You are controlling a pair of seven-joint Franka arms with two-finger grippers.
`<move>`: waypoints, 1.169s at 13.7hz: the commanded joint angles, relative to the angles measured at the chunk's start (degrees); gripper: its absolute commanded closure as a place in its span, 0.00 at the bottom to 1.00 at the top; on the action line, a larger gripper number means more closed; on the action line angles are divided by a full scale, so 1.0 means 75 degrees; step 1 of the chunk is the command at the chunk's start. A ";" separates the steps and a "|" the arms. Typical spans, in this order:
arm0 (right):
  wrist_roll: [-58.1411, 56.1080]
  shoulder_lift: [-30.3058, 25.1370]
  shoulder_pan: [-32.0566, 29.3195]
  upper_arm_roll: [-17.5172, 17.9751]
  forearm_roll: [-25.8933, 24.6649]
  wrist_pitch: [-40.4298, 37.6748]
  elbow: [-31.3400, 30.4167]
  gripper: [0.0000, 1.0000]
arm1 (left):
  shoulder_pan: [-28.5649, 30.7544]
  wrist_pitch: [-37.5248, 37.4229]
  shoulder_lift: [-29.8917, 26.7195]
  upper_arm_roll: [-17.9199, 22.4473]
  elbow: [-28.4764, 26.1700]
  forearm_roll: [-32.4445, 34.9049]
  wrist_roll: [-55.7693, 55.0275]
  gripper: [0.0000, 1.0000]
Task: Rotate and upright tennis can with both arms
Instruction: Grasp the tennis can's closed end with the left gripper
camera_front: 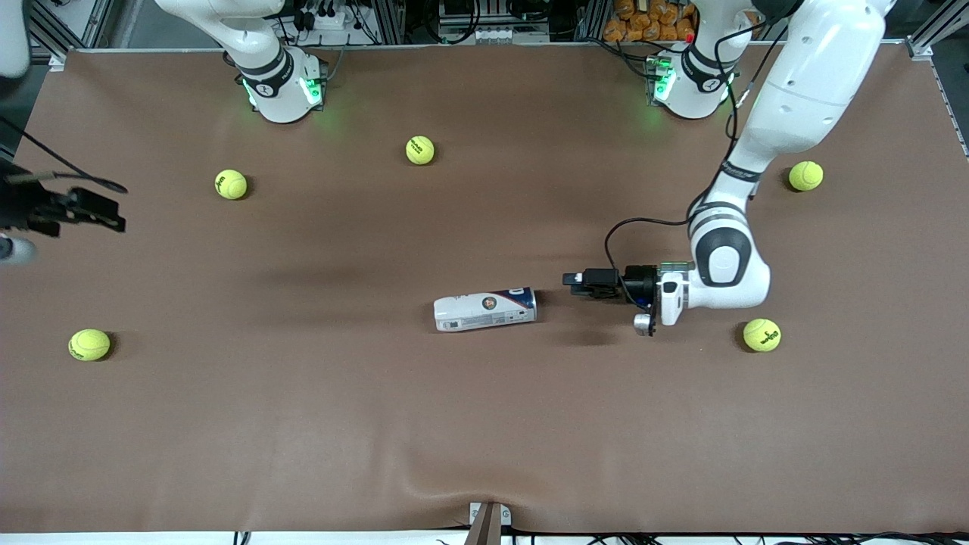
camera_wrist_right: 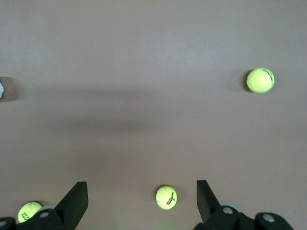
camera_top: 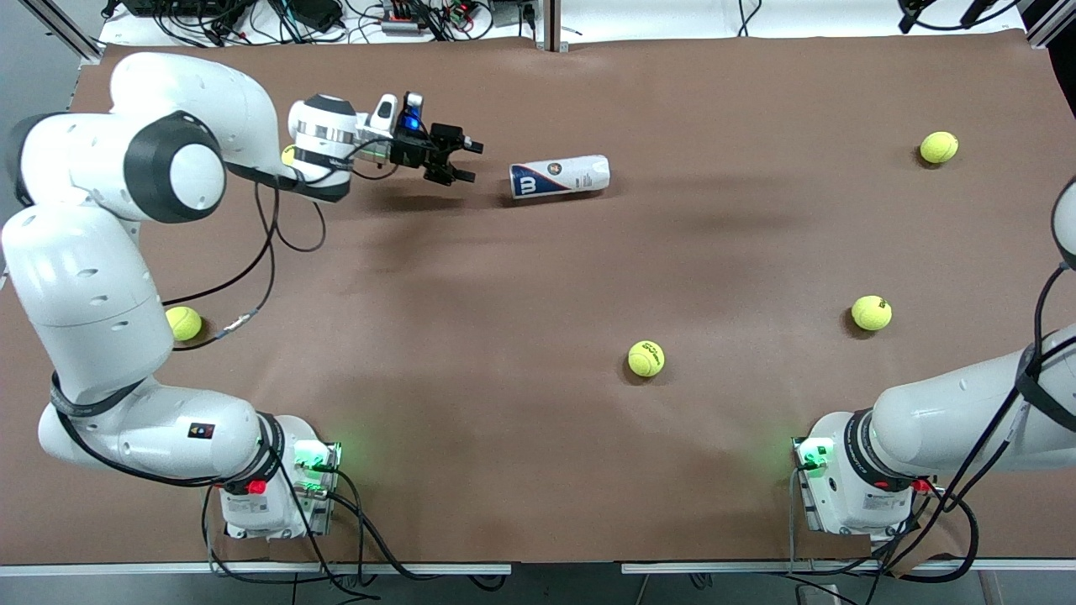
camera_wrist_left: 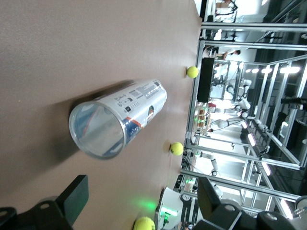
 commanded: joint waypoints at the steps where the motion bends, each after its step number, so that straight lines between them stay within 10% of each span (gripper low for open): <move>1: 0.0252 -0.0559 -0.0273 0.0170 0.0071 0.0040 -0.0531 0.00 | -0.0240 0.0100 0.0177 -0.0008 0.0133 -0.0587 0.0244 0.00; 12: 0.0334 -0.1158 -0.0414 0.0159 0.0013 0.0310 -0.1025 0.00 | -0.0850 0.0264 0.1137 -0.0008 0.0823 -0.1899 0.0769 0.19; 14: 0.0334 -0.1147 -0.0438 0.0148 0.0082 0.0345 -0.0966 0.00 | -0.0862 0.0287 0.1267 -0.0008 0.0883 -0.1959 0.1133 0.47; 16: 0.0346 -0.1100 -0.0589 0.0147 0.0153 0.0357 -0.0930 0.00 | -0.0804 0.0288 0.1255 0.0004 0.0883 -0.1901 0.1263 1.00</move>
